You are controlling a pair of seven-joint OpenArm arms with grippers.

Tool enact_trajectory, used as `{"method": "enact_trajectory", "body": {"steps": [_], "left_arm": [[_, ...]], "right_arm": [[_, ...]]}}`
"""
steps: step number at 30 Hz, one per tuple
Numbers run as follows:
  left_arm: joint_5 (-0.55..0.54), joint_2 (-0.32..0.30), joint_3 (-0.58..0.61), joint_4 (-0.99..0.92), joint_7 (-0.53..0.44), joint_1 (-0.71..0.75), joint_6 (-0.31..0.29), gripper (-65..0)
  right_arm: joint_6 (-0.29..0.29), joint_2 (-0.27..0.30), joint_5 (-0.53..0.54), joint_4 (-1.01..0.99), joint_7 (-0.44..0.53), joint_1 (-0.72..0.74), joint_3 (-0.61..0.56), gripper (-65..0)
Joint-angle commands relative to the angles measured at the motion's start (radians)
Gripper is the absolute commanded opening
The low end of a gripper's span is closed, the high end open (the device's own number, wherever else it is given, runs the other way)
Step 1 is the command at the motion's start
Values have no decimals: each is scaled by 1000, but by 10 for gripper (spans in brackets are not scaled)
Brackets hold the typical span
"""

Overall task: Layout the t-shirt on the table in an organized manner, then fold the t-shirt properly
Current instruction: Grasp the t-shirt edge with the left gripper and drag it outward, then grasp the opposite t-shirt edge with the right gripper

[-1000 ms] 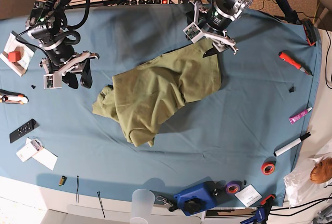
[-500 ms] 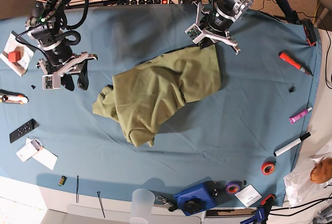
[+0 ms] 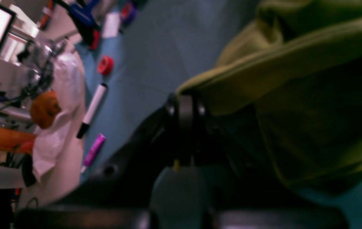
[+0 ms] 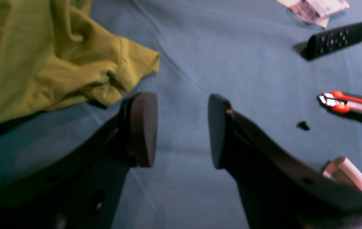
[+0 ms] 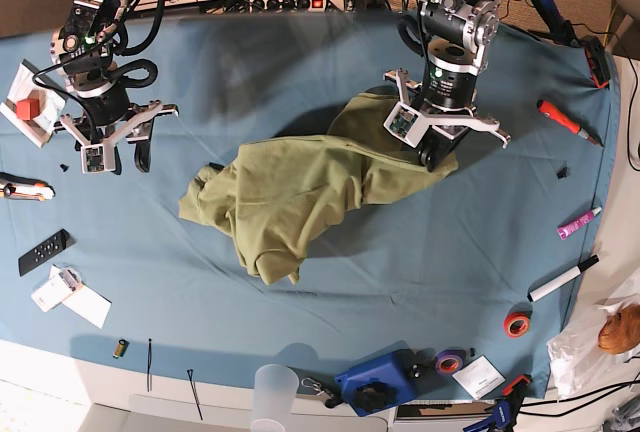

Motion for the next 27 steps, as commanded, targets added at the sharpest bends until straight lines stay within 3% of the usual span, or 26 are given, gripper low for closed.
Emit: {"method": "enact_trajectory", "body": {"steps": [1, 6, 10, 13, 17, 22, 27], "left_arm": [[46, -3, -19, 26, -6, -8, 19, -650], [74, -3, -196, 34, 3, -8, 60, -650], [-26, -11, -378, 34, -11, -10, 54, -650], [-130, -39, -462, 34, -16, -10, -3, -650], [-171, -74, -482, 34, -17, -10, -20, -650], [-187, -75, -482, 34, -25, -10, -21, -650], [-212, -75, -482, 34, -25, -10, -21, -650]], "right_arm": [[3, 18, 7, 15, 31, 9, 5, -388], [37, 41, 27, 15, -11, 8, 4, -388], [88, 41, 54, 15, -24, 8, 4, -388], [149, 41, 100, 15, -43, 9, 2, -388], [231, 41, 172, 15, -96, 8, 2, -388], [233, 46, 184, 15, -45, 6, 2, -388], [233, 62, 194, 15, -66, 6, -3, -391]]}}
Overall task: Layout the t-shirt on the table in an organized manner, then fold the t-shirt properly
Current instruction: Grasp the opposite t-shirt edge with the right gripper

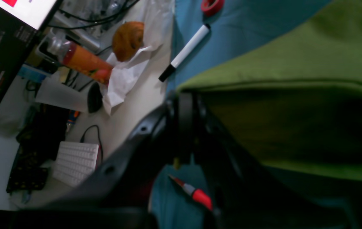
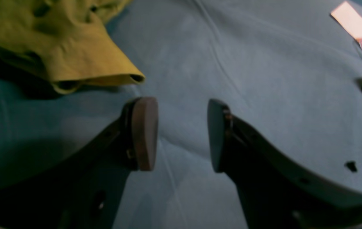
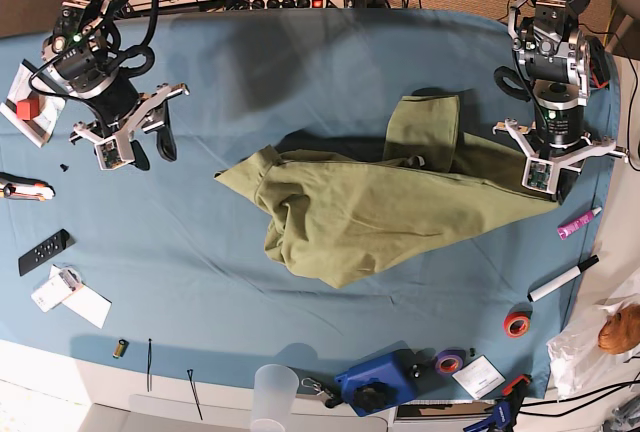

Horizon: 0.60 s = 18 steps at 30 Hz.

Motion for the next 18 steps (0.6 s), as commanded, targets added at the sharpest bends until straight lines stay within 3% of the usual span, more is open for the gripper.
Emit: {"method": "enact_trajectory", "body": {"steps": [1, 6, 12, 14, 18], "left_arm": [[9, -11, -7, 20, -26, -7, 14, -650], [9, -11, -7, 20, -30, -7, 14, -650], [8, -11, -7, 20, -30, -6, 14, -650], [8, -11, -7, 20, -30, -6, 14, -650], [8, -10, -7, 20, -30, -5, 14, -650]], "right_arm": [[7, 18, 21, 15, 26, 6, -5, -390], [17, 69, -8, 15, -7, 6, -133, -388], [17, 176, -259, 15, 77, 10, -379, -388], [17, 205, -314, 15, 129, 10, -438, -388], [-4, 237, -414, 15, 141, 37, -530, -388]]}}
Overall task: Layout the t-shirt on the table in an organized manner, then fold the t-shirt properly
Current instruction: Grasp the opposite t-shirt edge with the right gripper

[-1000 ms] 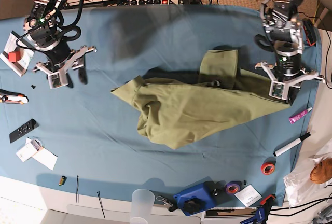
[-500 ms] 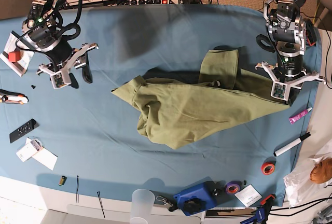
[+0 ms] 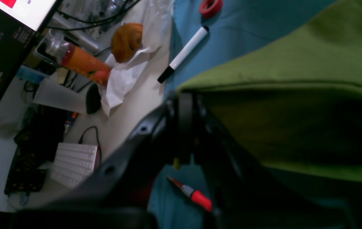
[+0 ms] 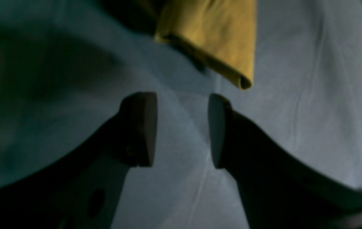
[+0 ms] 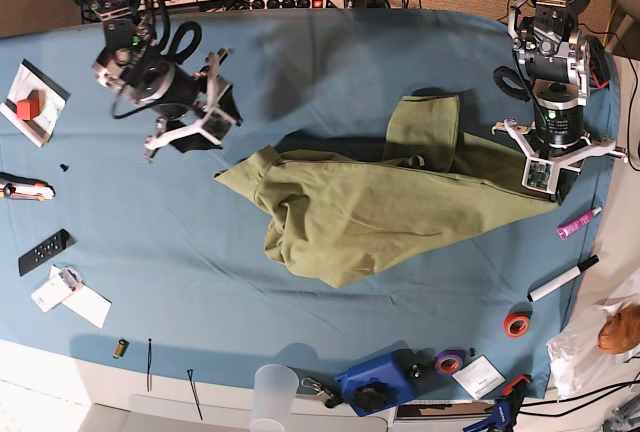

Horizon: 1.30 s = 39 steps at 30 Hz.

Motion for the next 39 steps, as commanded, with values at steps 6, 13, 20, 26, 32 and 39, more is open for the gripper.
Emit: {"method": "enact_trajectory", "body": {"steps": [6, 13, 20, 26, 32, 39], "left_arm": [[-54, -8, -7, 20, -23, -5, 14, -650], [-56, -8, -7, 20, -23, -2, 14, -650], [-56, -8, -7, 20, -23, -4, 14, -650], [-56, -8, -7, 20, -23, -5, 14, -650], [-56, -8, -7, 20, -27, -5, 14, -650], [-56, -8, -7, 20, -34, -8, 14, -650]], "right_arm": [[-95, 15, -64, 14, 50, 118, -69, -388], [-95, 15, -64, 14, -13, 138, -139, -388], [-96, 15, -64, -38, 17, 159, -150, -388], [-108, 15, -62, -202, 40, 255, -150, -388], [-102, 11, 8, -208, 54, 283, -150, -388], [-98, 10, 11, -208, 87, 283, -150, -420]]}}
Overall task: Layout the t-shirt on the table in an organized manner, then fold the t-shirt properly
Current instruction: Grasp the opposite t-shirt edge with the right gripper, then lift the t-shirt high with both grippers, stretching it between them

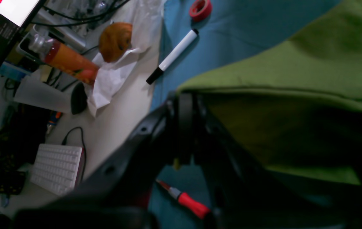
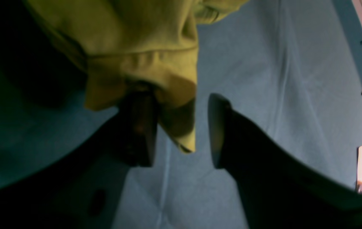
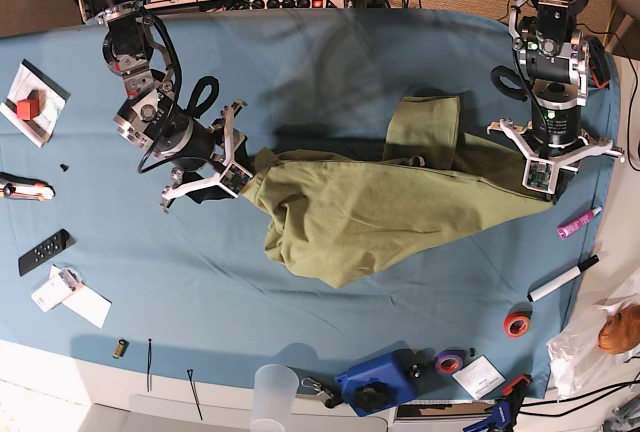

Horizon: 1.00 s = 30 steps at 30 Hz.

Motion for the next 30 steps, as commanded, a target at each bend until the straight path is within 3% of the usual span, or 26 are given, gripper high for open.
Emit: {"method": "enact_trajectory", "body": {"steps": [1, 4, 7, 10, 19, 30], "left_arm": [[11, -9, -6, 19, -26, -8, 14, -650], [11, -9, -6, 19, -25, -7, 14, -650], [11, -9, -6, 19, -24, -7, 14, -650], [11, -9, -6, 19, -24, -7, 14, -650], [11, -9, -6, 19, -52, -8, 14, -650], [-105, -43, -6, 19, -75, -173, 4, -650]], "right_arm": [[-14, 9, 9, 16, 35, 18, 6, -468], [-84, 8, 9, 16, 45, 18, 6, -650], [-216, 8, 5, 16, 41, 29, 6, -650], [-284, 8, 2, 16, 40, 59, 8, -650], [-373, 8, 2, 16, 22, 225, 71, -650], [-374, 12, 10, 14, -20, 435, 235, -650]]}}
